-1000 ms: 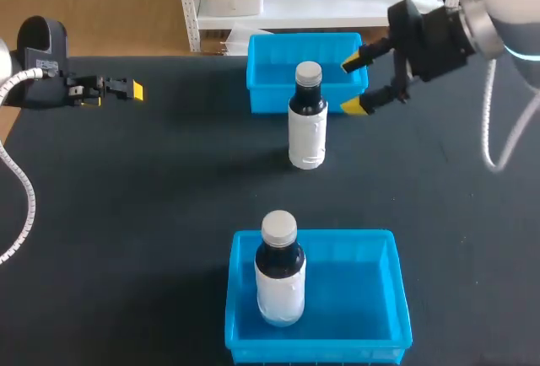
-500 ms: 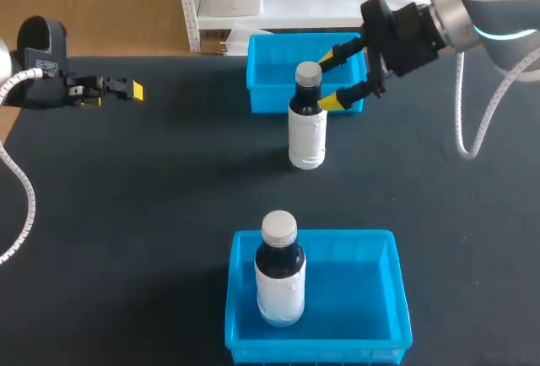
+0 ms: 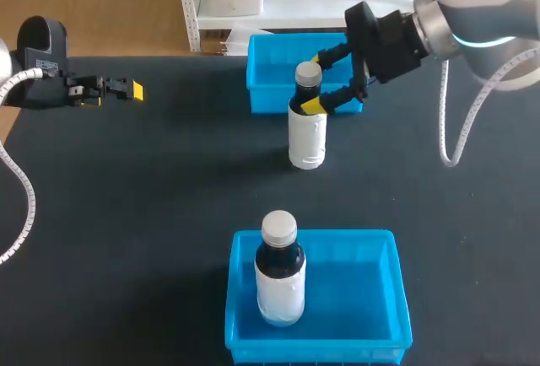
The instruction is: Pick up the bottle, and place it in the far bin if it is heavy, or in the near bin if it is light.
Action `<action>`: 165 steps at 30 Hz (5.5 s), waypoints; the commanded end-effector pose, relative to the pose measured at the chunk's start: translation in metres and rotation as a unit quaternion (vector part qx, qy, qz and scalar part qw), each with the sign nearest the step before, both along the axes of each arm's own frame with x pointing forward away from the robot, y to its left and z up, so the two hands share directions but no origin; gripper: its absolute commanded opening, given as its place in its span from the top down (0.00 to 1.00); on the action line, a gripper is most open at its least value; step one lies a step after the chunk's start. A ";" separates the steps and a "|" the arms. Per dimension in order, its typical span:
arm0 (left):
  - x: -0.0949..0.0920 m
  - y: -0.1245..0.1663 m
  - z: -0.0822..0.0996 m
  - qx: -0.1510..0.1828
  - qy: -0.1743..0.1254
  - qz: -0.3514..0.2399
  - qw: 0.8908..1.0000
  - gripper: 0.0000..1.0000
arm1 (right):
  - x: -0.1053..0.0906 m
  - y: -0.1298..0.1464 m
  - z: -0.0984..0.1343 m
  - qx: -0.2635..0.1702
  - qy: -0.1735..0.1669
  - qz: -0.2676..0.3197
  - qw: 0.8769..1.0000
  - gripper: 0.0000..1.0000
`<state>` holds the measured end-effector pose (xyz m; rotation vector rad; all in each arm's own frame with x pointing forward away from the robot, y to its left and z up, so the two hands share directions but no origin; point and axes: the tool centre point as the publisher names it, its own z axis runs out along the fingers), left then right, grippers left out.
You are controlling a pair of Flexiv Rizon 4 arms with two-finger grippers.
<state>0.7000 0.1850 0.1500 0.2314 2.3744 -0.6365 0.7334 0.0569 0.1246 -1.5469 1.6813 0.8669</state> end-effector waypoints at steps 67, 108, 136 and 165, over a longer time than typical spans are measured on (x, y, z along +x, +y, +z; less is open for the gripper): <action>0.000 0.000 0.000 0.000 0.000 0.000 1.000 0.00 | -0.216 -0.038 0.135 0.026 -0.064 -0.051 0.996 1.00; 0.000 0.000 0.000 0.000 0.000 0.000 1.000 0.00 | -0.297 -0.025 0.049 0.019 -0.006 -0.042 0.999 1.00; 0.000 0.000 0.000 0.000 0.000 0.000 1.000 0.00 | -0.284 -0.030 0.020 0.021 -0.004 -0.035 0.999 1.00; 0.000 0.000 0.000 0.000 0.000 0.000 1.000 0.00 | -0.286 -0.030 0.006 0.007 0.010 -0.032 0.999 0.38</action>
